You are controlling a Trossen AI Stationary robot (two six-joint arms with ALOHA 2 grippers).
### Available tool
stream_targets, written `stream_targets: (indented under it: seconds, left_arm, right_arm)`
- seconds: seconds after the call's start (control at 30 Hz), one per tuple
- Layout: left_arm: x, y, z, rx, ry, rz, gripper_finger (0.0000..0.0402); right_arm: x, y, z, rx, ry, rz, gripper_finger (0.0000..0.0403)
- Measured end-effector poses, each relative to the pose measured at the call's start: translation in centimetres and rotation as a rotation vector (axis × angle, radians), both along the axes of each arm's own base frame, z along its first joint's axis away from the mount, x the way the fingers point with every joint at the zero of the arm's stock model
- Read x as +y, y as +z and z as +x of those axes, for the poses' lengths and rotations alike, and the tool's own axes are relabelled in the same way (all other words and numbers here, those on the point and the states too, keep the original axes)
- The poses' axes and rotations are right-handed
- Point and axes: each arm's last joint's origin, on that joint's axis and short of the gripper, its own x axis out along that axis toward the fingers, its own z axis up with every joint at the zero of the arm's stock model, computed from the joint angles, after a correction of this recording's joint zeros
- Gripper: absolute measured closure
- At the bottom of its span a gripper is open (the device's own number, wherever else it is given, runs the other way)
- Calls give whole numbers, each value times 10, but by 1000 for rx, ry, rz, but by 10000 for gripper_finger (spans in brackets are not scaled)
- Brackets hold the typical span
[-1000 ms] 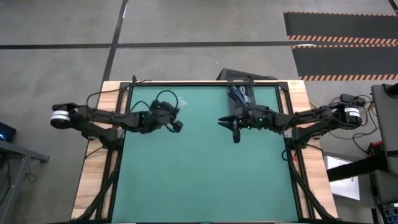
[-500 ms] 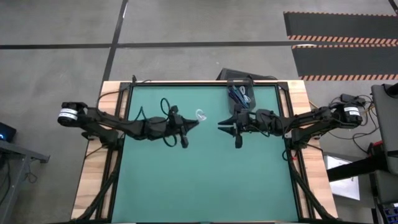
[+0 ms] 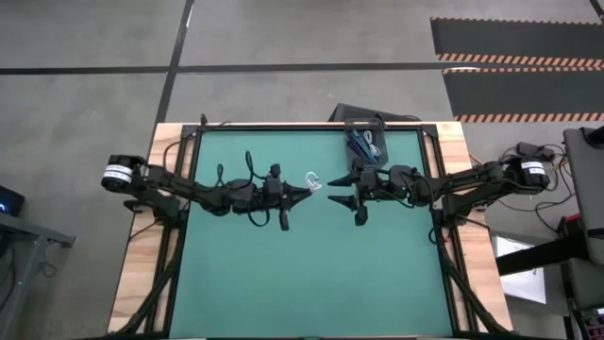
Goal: Pick and place USB-C Cables
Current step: Put the white charger cable into the black bin
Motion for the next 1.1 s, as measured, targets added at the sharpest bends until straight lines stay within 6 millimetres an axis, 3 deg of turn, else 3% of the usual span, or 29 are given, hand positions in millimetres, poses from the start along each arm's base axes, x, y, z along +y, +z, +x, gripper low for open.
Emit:
stream_targets:
  seconds: [0.43,1.1]
  left_arm:
    - [-4,-3,14,-122,-77,0,398]
    - [-4,-5,13,-117,-85,2,398]
  right_arm:
    - [-1,3,15,-12,0,5,218]
    - [1,15,33,-52,100,14,220]
